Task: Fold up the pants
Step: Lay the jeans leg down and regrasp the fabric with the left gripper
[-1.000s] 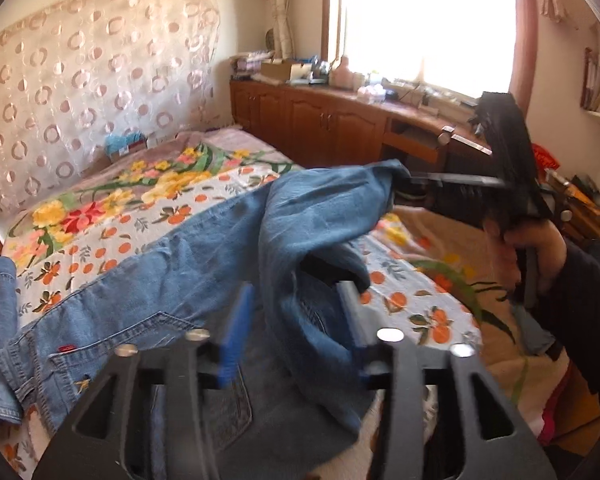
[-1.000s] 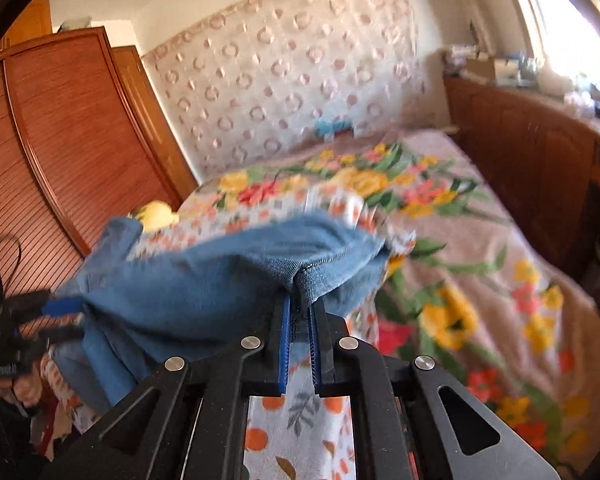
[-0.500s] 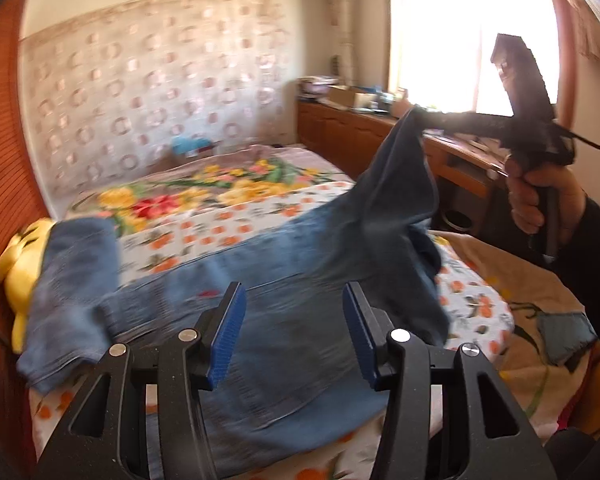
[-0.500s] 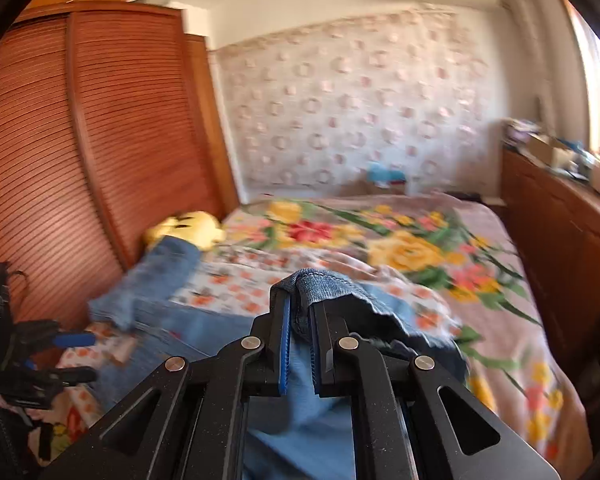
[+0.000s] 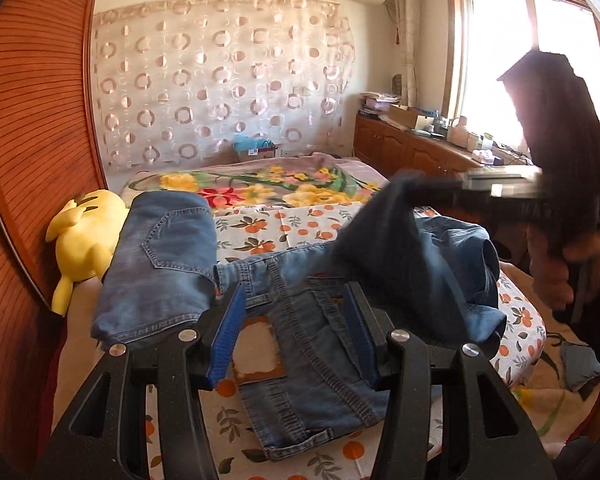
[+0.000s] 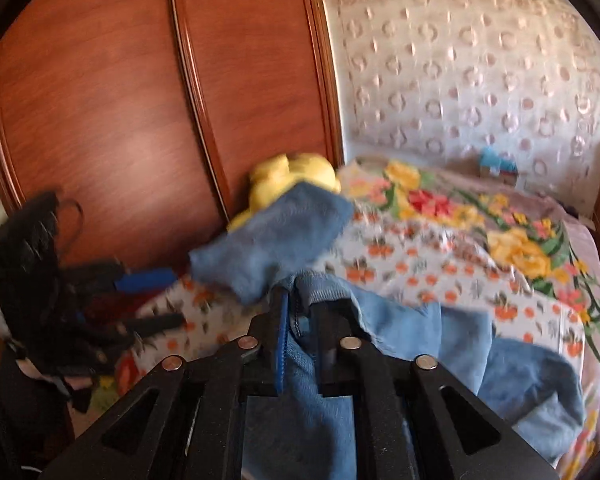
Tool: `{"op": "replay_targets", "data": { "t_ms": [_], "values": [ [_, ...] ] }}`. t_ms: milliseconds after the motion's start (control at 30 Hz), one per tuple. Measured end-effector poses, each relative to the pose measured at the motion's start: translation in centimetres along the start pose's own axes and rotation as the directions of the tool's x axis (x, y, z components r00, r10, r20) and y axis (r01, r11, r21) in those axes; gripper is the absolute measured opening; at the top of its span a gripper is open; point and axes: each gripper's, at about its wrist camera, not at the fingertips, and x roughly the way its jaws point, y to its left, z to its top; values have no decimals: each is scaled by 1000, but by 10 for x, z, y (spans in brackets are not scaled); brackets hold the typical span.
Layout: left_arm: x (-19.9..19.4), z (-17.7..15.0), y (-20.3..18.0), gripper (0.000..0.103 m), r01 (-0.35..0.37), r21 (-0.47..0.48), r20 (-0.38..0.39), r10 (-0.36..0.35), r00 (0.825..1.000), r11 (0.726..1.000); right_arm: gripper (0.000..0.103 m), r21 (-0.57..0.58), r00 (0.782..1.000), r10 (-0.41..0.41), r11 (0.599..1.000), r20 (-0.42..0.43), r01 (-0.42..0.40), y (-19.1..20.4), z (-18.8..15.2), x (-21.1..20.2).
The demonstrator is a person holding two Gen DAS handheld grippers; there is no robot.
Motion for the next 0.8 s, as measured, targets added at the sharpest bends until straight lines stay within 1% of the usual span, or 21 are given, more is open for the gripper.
{"op": "replay_targets", "data": {
  "t_ms": [33, 100, 167, 233, 300, 333, 400, 467, 533, 600, 667, 700, 800],
  "values": [
    [3, -1, 0, 51, 1, -2, -3, -1, 1000, 1000, 20, 2, 1000, -4, 1000, -22, 4, 2, -3, 4],
    [3, -3, -2, 51, 6, -2, -6, -6, 1000, 1000, 32, 8, 999, -7, 1000, -50, 7, 1, -8, 8],
    [6, -5, -5, 51, 18, -2, -12, -18, 1000, 1000, 37, 16, 998, -23, 1000, -56, 24, -3, -13, 5],
    [12, -6, -12, 51, 31, 10, -19, -31, 999, 999, 38, 29, 997, -48, 998, -53, 50, -3, -10, -2],
    [17, -6, -19, 51, 39, 21, -28, -38, 999, 999, 38, 40, 993, -92, 995, -68, 95, -5, -18, -7],
    [22, -7, -22, 51, 43, 26, -35, -42, 999, 999, 38, 51, 992, -99, 993, -79, 103, -4, -27, -7],
    [31, -8, -26, 51, 49, 32, -50, -47, 998, 998, 38, 80, 991, -91, 992, -102, 100, -6, -41, 4],
    [39, -9, -26, 51, 50, 34, -60, -48, 997, 998, 38, 105, 988, -101, 988, -116, 114, -4, -50, 13],
    [48, -13, -26, 51, 53, 32, -77, -50, 996, 998, 38, 155, 988, -82, 983, -133, 103, -7, -62, 22],
    [57, -18, -26, 51, 62, 33, -98, -59, 993, 998, 38, 187, 986, -76, 977, -146, 103, -6, -65, 37],
    [68, -24, -26, 51, 71, 41, -128, -65, 990, 997, 38, 213, 990, -38, 975, -139, 67, -2, -68, 43],
    [74, -28, -27, 51, 74, 46, -145, -67, 987, 996, 38, 219, 990, -35, 974, -135, 64, 0, -69, 46],
    [87, -36, -28, 50, 80, 56, -182, -69, 981, 995, 38, 202, 988, -76, 974, -134, 102, 5, -74, 51]
  ]
}}
